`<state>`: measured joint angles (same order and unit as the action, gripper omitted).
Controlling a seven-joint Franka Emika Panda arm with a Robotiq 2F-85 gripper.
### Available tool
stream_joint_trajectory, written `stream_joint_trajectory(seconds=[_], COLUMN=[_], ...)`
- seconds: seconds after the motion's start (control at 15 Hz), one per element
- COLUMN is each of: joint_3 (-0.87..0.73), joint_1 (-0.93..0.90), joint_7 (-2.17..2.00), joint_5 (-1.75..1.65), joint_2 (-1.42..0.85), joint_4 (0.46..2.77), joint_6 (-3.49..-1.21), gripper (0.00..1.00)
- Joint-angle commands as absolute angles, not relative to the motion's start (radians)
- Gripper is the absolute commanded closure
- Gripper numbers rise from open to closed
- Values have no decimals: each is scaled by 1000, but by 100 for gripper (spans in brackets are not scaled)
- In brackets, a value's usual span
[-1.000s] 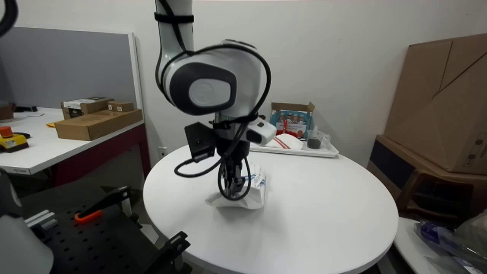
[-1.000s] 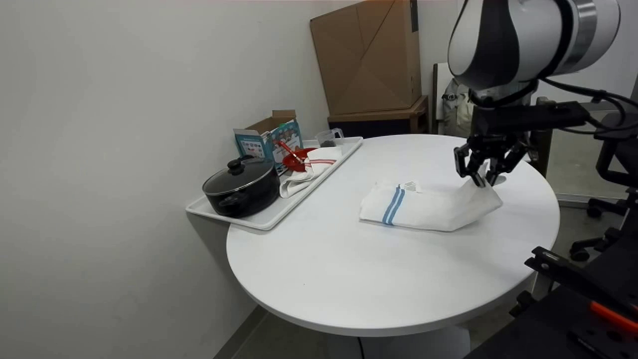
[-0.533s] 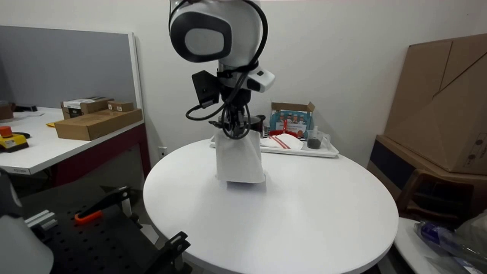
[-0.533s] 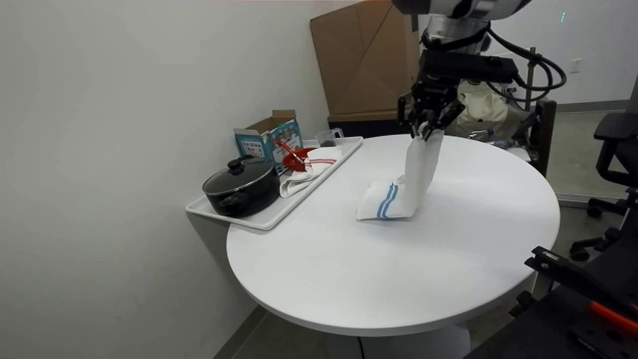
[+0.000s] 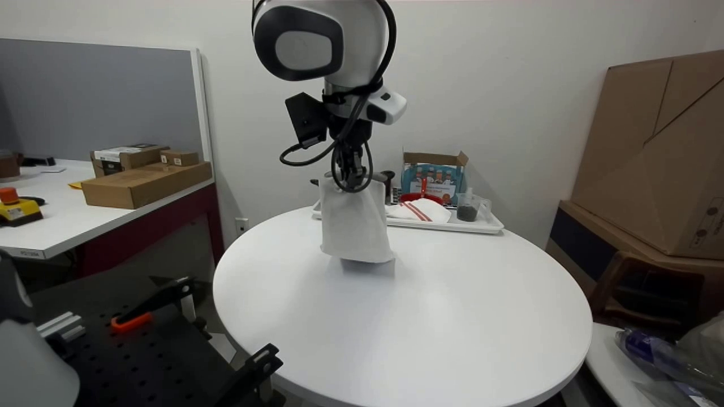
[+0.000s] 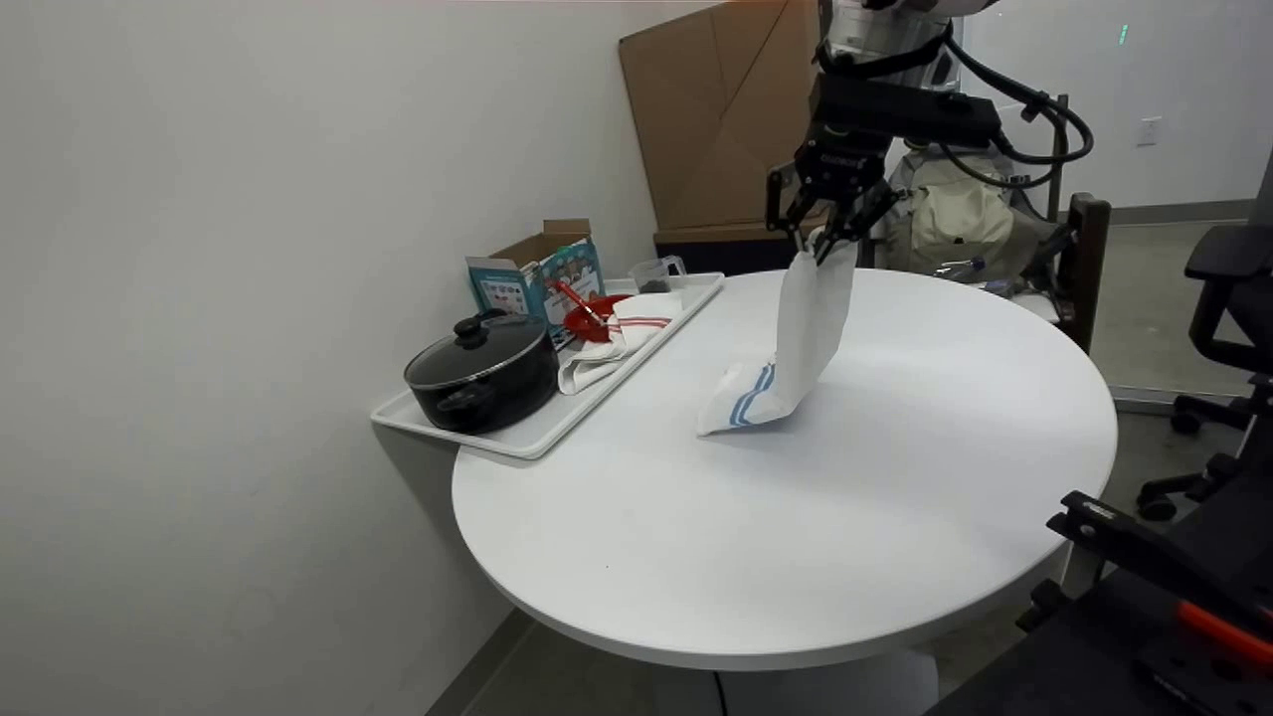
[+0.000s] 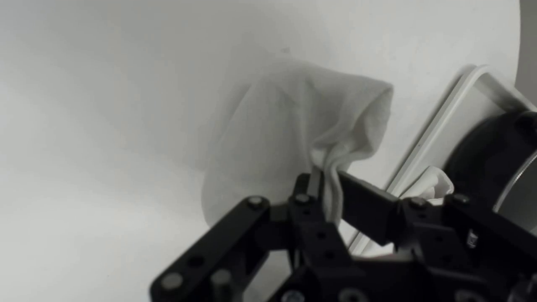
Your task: Fold the towel
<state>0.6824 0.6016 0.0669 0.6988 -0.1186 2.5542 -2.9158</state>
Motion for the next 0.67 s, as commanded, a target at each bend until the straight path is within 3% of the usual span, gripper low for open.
stream_joint_trajectory(seconds=[0.0, 0.07, 0.13, 0.6], joint_3=[642, 624, 465, 96], joint_1=[562, 545, 380, 12], joint_7=[-42, -86, -99, -367], joint_5=[562, 505, 500, 275], joint_2=[-159, -172, -173, -312], joint_4=[2551, 2550, 2539, 2416], joint_6=[-2923, -2925, -2912, -2897], gripper=[97, 97, 97, 97])
